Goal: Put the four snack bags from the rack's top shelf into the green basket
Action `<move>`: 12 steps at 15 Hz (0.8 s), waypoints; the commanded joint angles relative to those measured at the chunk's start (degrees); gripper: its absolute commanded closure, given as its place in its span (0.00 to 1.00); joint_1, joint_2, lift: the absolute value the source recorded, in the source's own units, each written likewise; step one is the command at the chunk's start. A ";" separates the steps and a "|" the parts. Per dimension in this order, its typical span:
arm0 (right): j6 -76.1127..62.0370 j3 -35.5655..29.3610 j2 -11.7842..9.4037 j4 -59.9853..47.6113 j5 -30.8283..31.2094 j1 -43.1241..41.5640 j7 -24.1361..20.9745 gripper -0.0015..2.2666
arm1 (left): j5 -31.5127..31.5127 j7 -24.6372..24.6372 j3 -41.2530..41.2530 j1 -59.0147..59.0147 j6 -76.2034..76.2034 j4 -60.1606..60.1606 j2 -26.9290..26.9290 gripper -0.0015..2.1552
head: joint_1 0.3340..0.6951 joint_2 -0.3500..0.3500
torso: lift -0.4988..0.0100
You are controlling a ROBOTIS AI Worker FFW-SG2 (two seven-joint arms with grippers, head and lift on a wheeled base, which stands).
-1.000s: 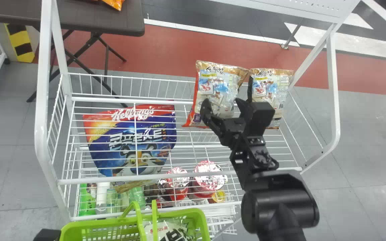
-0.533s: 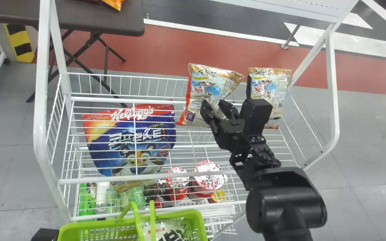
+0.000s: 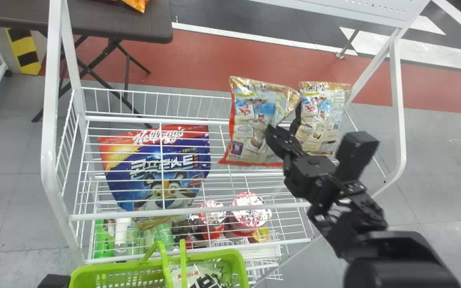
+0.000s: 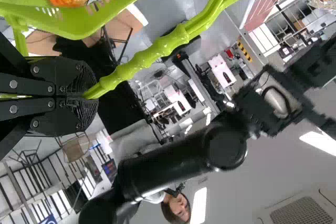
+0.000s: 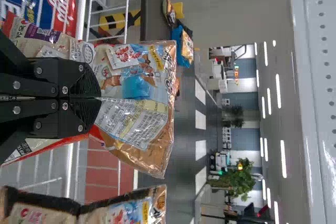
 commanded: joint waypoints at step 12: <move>62.91 -17.35 3.83 -20.10 -15.75 13.80 17.88 0.98 | -1.35 0.34 -1.05 -1.23 0.70 0.10 -1.03 0.98 | 1.00 0.00 | 0.98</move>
